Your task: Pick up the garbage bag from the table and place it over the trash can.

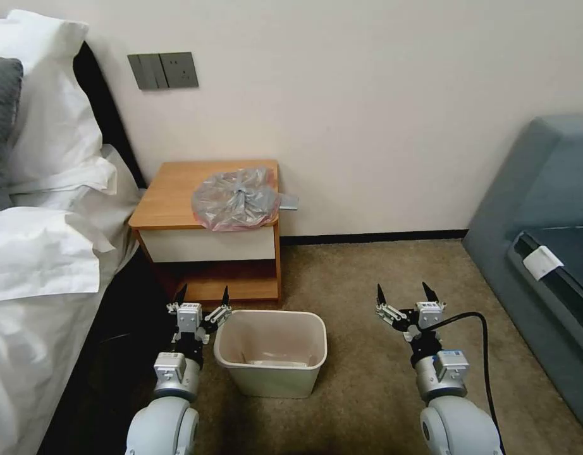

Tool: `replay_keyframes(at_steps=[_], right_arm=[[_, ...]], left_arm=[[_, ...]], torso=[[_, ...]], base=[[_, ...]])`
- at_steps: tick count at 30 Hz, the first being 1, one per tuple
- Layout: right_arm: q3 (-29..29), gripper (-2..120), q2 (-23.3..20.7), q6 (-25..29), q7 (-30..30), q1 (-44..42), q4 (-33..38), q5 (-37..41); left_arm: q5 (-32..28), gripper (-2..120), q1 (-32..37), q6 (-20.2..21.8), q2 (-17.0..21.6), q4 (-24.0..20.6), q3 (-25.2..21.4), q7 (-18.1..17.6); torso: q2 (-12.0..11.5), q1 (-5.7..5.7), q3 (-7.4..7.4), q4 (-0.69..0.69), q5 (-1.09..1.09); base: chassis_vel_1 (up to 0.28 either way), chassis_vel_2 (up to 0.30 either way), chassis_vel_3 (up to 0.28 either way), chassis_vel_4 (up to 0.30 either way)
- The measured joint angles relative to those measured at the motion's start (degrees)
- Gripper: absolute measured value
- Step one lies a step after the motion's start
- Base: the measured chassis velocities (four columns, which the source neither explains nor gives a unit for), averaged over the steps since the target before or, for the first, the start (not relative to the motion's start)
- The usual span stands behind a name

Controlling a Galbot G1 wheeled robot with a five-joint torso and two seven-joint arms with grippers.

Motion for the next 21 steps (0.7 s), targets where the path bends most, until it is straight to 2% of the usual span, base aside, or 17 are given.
replay_keyframes(at_steps=[21], right_arm=[[0.0, 100, 0.0, 0.0, 0.0, 0.0, 0.0, 0.0]], left_arm=[[0.0, 93, 0.0, 0.0, 0.0, 0.0, 0.0, 0.0]], torso=[[0.0, 0.0, 0.0, 0.0, 0.0]], base=[[0.0, 0.0, 0.0, 0.0]])
